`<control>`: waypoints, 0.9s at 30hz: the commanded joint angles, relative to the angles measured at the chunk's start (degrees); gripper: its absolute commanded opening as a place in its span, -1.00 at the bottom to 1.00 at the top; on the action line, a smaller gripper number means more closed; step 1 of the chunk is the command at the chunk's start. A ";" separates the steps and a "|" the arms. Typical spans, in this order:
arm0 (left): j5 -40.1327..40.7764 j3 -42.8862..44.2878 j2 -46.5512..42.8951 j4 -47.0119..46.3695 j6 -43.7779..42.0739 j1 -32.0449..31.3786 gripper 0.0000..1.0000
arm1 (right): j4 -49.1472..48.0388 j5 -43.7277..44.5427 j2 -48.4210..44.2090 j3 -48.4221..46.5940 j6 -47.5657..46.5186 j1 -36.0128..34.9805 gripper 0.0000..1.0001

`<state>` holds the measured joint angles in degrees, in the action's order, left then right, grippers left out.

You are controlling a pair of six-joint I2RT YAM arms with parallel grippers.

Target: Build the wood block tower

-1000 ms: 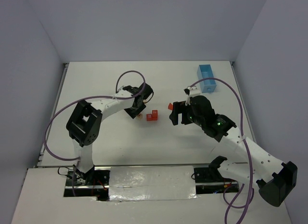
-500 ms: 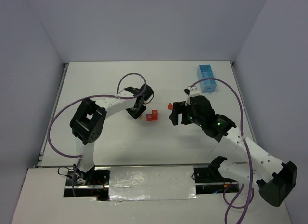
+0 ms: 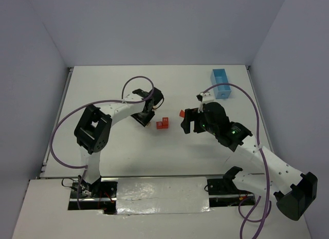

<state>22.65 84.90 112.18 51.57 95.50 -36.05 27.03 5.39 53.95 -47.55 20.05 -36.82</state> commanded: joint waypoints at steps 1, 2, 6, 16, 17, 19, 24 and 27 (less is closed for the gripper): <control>0.29 6.58 -2.24 9.33 7.58 -0.95 -1.00 | -2.06 0.68 -0.78 0.26 -0.28 0.08 0.81; 0.28 9.38 -1.79 10.03 7.85 -1.21 -1.00 | -1.98 0.68 -0.78 0.26 -0.28 0.08 0.81; 0.11 15.64 1.10 14.78 9.35 -2.62 -1.00 | -2.07 0.59 -1.04 0.44 -0.19 0.08 0.82; -1.47 12.92 -0.03 11.45 13.31 -3.85 -1.00 | -2.42 -0.11 -1.48 0.53 -0.28 -0.01 0.81; -1.65 12.66 -0.03 11.01 13.22 -3.85 -1.00 | -2.42 -0.20 -1.48 0.44 -0.37 0.17 0.81; -2.00 12.39 0.23 10.66 13.39 -4.02 -1.00 | -2.42 -0.20 -1.48 0.44 -0.28 -0.01 0.82; -1.65 11.87 0.50 9.43 13.13 -4.29 -1.00 | -2.59 -0.38 -2.10 0.70 -0.28 -0.01 0.82; -1.39 10.20 -0.29 5.92 11.47 -4.29 -1.00 | -2.68 -0.47 -2.10 0.70 -0.37 0.08 0.81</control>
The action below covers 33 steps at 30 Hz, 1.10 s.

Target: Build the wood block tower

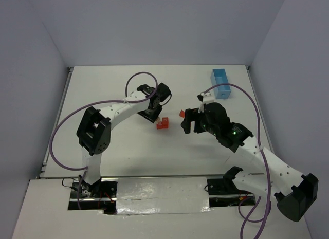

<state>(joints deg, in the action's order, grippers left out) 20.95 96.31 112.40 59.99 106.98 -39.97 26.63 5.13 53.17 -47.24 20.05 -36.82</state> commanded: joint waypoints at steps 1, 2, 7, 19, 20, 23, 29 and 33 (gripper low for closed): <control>0.32 -2.09 -0.69 -3.46 -0.45 -0.29 -1.00 | -2.29 -0.29 -1.40 0.40 -0.37 -0.01 0.82; 0.32 -2.44 -0.78 -4.17 -0.80 -0.29 -1.00 | -2.20 -0.29 -1.40 0.40 -0.37 0.17 0.82; 0.32 -3.06 -0.60 -4.62 -1.16 -0.38 -1.00 | -2.46 -0.56 -1.84 0.66 -0.28 -0.01 0.82; -0.38 -7.36 -2.09 -10.32 -6.08 -0.03 -0.98 | -2.73 -0.64 -2.01 0.84 -0.37 -0.01 0.81; -0.38 -7.89 -2.36 -11.11 -6.17 0.24 -0.93 | -2.73 -0.64 -2.10 0.84 -0.37 0.08 0.81; -1.00 -10.00 -3.50 -12.78 -6.52 0.41 -0.85 | -2.81 -0.73 -2.19 0.92 -0.37 -0.01 0.82; 0.32 -10.09 -4.56 -11.56 -6.34 0.41 -0.77 | -2.81 -0.91 -2.19 0.92 -0.37 -0.01 0.82; 0.76 -9.65 -4.73 -11.29 -6.78 0.41 -0.71 | -2.90 -0.82 -2.19 1.01 -0.37 -0.01 0.81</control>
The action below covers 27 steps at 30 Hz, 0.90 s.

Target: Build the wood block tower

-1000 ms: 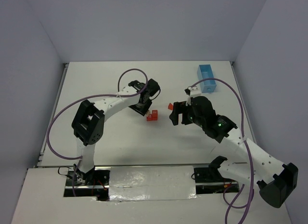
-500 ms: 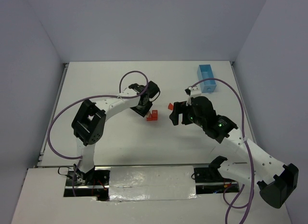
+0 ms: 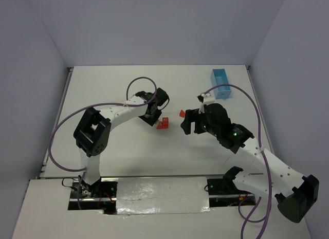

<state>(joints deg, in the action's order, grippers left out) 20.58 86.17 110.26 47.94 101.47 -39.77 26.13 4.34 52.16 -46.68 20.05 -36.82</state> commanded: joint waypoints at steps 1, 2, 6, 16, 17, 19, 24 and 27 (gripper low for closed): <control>1.13 0.75 -2.50 0.84 -1.45 0.22 -0.70 | -2.40 -0.03 -1.19 0.45 -0.37 -0.01 0.81; 1.04 1.19 -2.42 0.92 -1.71 0.13 -0.70 | -2.40 -0.12 -1.19 0.45 -0.37 -0.01 0.82; 1.39 2.68 -2.06 1.45 -2.24 0.04 -0.70 | -2.40 -0.12 -1.19 0.53 -0.37 -0.01 0.82; 0.34 3.48 -1.27 1.19 -3.03 -0.13 -0.66 | -2.58 -0.21 -1.36 0.62 -0.45 -0.01 0.82; 0.34 3.30 -1.27 1.10 -3.12 -0.13 -0.66 | -2.58 -0.29 -1.36 0.62 -0.37 -0.01 0.82; 0.16 3.13 -1.62 1.10 -3.12 -0.13 -0.62 | -2.66 -0.30 -1.36 0.62 -0.45 -0.01 0.82; 0.43 1.54 -2.85 -0.83 -4.00 -0.13 -0.56 | -2.75 -0.56 -1.54 0.71 -0.45 -0.01 0.82; 0.34 1.72 -2.51 -0.48 -4.09 -0.13 -0.52 | -2.75 -0.47 -1.62 0.62 -0.45 -0.01 0.82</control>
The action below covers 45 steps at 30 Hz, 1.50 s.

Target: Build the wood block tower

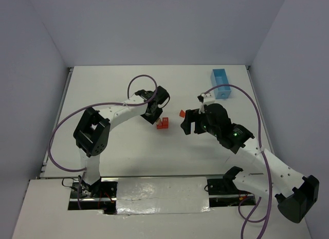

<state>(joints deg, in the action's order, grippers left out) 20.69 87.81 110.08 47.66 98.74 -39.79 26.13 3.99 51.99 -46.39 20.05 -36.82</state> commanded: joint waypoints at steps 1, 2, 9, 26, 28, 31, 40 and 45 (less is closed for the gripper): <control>0.06 0.17 -2.24 -0.11 -1.44 -0.11 -0.51 | -2.75 -0.12 -1.45 0.34 -0.37 -0.01 0.82; -0.03 0.08 -2.15 -0.20 -1.44 -0.11 -0.51 | -2.75 -0.03 -1.45 0.34 -0.45 -0.01 0.81; 0.32 -0.62 -2.59 -0.55 -1.70 -0.20 -0.29 | -2.84 -0.12 -1.45 0.43 -0.54 -0.18 0.82; -1.00 -1.77 -2.24 -2.40 -2.15 -0.38 -0.26 | -2.93 -0.03 -1.27 0.51 -0.46 -0.01 0.82; -0.83 -1.76 -2.33 -1.96 -1.97 -0.38 -0.26 | -2.93 -0.12 -1.36 0.51 -0.54 -0.01 0.82; -0.74 -2.47 -2.94 -2.22 -1.80 -0.38 -0.21 | -3.01 -0.21 -1.27 0.51 -0.54 -0.01 0.82; -0.56 -2.03 -3.03 -1.61 -1.71 -0.64 -0.03 | -3.01 -0.21 -1.36 0.60 -0.54 0.08 0.82; -0.56 -2.29 -3.12 -2.04 -1.88 -0.73 0.00 | -3.10 -0.30 -1.36 0.60 -0.54 -0.01 0.82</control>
<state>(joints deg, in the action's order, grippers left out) 19.64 85.86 109.73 45.06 97.41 -40.10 26.11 3.84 51.81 -46.33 20.03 -36.82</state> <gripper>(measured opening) 0.501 0.907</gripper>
